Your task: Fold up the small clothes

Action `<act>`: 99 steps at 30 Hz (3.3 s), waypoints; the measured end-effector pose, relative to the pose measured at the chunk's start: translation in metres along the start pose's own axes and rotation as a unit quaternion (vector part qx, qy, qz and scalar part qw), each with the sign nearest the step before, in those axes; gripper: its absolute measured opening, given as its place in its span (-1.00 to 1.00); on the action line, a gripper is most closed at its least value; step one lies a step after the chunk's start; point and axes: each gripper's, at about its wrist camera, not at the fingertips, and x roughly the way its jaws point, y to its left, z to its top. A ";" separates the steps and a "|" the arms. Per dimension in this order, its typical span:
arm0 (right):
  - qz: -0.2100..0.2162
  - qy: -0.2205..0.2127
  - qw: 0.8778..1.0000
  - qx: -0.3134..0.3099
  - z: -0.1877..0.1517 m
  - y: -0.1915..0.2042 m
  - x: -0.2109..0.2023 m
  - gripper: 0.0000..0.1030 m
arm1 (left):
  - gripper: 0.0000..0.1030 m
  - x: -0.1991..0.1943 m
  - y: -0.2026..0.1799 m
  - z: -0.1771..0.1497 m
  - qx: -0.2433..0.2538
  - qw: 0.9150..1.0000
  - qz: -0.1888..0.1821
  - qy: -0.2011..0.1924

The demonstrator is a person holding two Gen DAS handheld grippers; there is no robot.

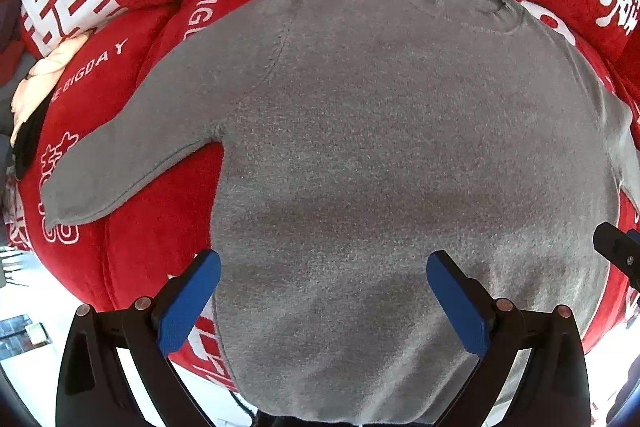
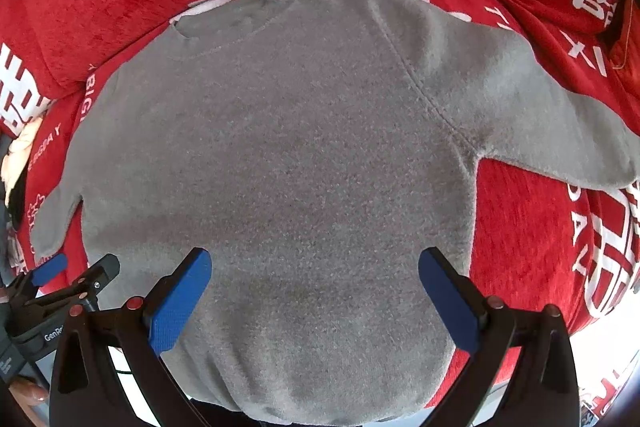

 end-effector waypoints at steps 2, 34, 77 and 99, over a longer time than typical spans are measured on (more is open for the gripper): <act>0.001 0.006 1.000 0.004 -0.001 -0.002 0.002 1.00 | 1.00 0.000 -0.002 0.000 -0.003 1.000 -0.002 0.004; -0.011 0.016 1.000 -0.012 0.002 0.001 0.011 1.00 | 1.00 0.007 -0.001 0.006 -0.006 1.000 -0.005 0.012; -0.025 0.012 0.999 -0.019 -0.003 0.020 0.009 1.00 | 1.00 0.017 0.033 -0.005 -0.012 1.000 -0.014 0.017; -0.048 0.002 0.997 -0.056 -0.008 0.060 0.005 1.00 | 1.00 0.014 0.086 -0.018 -0.045 0.998 -0.047 0.011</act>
